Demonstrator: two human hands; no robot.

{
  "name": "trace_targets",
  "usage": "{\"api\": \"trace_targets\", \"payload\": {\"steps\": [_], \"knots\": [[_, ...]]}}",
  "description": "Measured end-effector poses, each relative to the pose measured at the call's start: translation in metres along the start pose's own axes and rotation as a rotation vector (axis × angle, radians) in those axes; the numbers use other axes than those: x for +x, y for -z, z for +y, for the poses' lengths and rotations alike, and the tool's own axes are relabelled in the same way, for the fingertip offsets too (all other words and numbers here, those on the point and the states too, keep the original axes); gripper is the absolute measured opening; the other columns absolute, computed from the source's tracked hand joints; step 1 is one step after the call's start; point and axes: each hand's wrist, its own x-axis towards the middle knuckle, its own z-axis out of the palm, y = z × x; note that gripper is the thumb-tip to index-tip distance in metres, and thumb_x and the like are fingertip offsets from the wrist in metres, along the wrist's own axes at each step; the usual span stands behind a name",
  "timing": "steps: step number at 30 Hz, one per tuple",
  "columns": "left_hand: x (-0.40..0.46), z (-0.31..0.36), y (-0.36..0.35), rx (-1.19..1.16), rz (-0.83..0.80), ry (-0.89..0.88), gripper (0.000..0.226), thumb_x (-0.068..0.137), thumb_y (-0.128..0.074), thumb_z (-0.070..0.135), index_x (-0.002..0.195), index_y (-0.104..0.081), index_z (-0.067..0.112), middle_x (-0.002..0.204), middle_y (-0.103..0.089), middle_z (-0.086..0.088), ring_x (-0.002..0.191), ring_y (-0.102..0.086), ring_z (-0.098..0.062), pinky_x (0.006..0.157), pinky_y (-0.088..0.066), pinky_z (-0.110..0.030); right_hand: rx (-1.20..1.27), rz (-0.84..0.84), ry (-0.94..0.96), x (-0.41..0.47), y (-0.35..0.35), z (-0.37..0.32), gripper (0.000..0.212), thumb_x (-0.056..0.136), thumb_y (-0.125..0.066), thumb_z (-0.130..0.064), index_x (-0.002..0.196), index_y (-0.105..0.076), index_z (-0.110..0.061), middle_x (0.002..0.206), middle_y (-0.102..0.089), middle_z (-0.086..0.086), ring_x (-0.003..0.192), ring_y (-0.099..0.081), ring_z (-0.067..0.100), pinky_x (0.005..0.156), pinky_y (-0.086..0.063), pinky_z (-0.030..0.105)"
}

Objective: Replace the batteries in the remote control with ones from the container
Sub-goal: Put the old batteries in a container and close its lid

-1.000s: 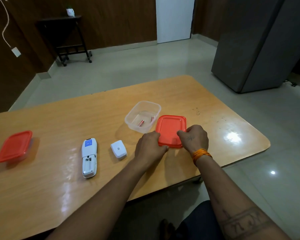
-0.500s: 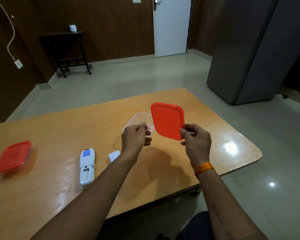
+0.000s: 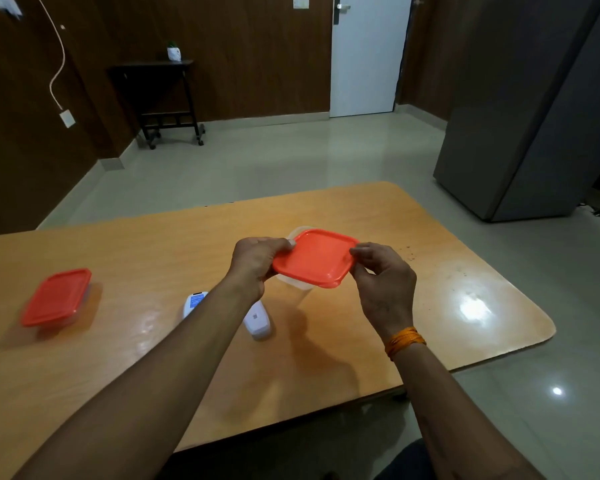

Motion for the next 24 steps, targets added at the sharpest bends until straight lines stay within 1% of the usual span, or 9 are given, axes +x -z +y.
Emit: {"api": "trace_targets", "payload": {"steps": [2,4,6,9,12,14,18,21,24], "knots": [[0.01,0.002,0.004,0.034,0.058,-0.054,0.01,0.078,-0.085,0.004,0.085,-0.078,0.002,0.084,-0.076,-0.013,0.077,-0.07,-0.028,0.066,-0.062,-0.033,0.204,0.024,-0.242,0.009,-0.011,-0.008,0.025,0.087,-0.078,-0.002,0.109,-0.079,-0.013,0.106,-0.078,0.0,0.09,-0.078,0.01,0.084,-0.064,0.028],[0.023,0.003,0.007,0.074,0.119,-0.104,0.01,0.075,-0.087,0.008,0.081,-0.08,0.006,0.088,-0.08,-0.012,0.085,-0.073,-0.029,0.08,-0.062,-0.041,0.403,0.082,-0.479,0.018,-0.021,-0.015,0.022,0.09,-0.075,-0.005,0.111,-0.076,-0.01,0.103,-0.077,0.004,0.084,-0.079,0.014,0.077,-0.065,0.03],[0.034,0.003,0.009,0.111,0.152,-0.128,0.011,0.073,-0.089,0.011,0.08,-0.081,0.009,0.09,-0.081,-0.011,0.091,-0.076,-0.03,0.085,-0.062,-0.045,0.463,0.077,-0.582,0.021,-0.033,-0.016,0.021,0.092,-0.078,-0.017,0.111,-0.074,-0.008,0.097,-0.077,0.013,0.077,-0.079,0.02,0.068,-0.065,0.031],[0.047,-0.001,0.008,0.167,0.14,-0.149,0.012,0.072,-0.089,0.014,0.082,-0.082,0.012,0.091,-0.081,-0.01,0.09,-0.075,-0.029,0.085,-0.063,-0.048,0.337,0.014,-0.586,0.017,-0.052,-0.006,0.036,0.088,-0.084,-0.023,0.121,-0.073,-0.012,0.091,-0.075,0.015,0.076,-0.077,0.023,0.058,-0.064,0.03],[0.058,-0.003,0.012,0.271,0.077,-0.163,0.011,0.079,-0.086,0.01,0.088,-0.081,0.012,0.095,-0.08,-0.01,0.088,-0.072,-0.026,0.084,-0.063,-0.045,0.258,0.032,-0.587,0.019,-0.062,0.006,0.046,0.085,-0.085,-0.02,0.128,-0.071,-0.012,0.091,-0.074,0.014,0.083,-0.077,0.027,0.061,-0.067,0.036],[0.066,-0.004,0.014,0.331,0.045,-0.178,0.014,0.08,-0.084,0.009,0.093,-0.082,0.012,0.099,-0.079,-0.009,0.091,-0.073,-0.025,0.087,-0.064,-0.043,0.245,0.04,-0.582,0.022,-0.068,0.012,0.046,0.084,-0.086,-0.021,0.127,-0.071,-0.011,0.089,-0.074,0.013,0.082,-0.077,0.028,0.064,-0.067,0.039],[0.078,-0.009,0.01,0.46,0.08,-0.217,0.019,0.083,-0.08,0.011,0.101,-0.083,0.019,0.104,-0.075,0.001,0.104,-0.068,-0.022,0.091,-0.059,-0.036,0.222,0.039,-0.613,0.025,-0.08,0.015,0.045,0.082,-0.089,-0.021,0.122,-0.071,-0.011,0.09,-0.074,0.013,0.076,-0.077,0.027,0.063,-0.067,0.04],[0.085,-0.018,0.004,0.541,0.085,-0.22,0.022,0.087,-0.078,0.01,0.108,-0.082,0.016,0.107,-0.074,-0.001,0.105,-0.066,-0.022,0.083,-0.052,-0.03,0.166,0.035,-0.655,0.026,-0.083,0.021,0.042,0.079,-0.09,-0.021,0.116,-0.071,-0.014,0.09,-0.075,0.013,0.066,-0.076,0.024,0.062,-0.067,0.042],[0.088,-0.024,0.001,0.588,0.098,-0.231,0.023,0.088,-0.079,0.013,0.111,-0.083,0.016,0.113,-0.076,-0.004,0.1,-0.065,-0.021,0.084,-0.055,-0.032,0.112,0.009,-0.704,0.024,-0.082,0.028,0.042,0.078,-0.09,-0.024,0.114,-0.07,-0.017,0.088,-0.075,0.01,0.061,-0.076,0.024,0.064,-0.067,0.046]]}}
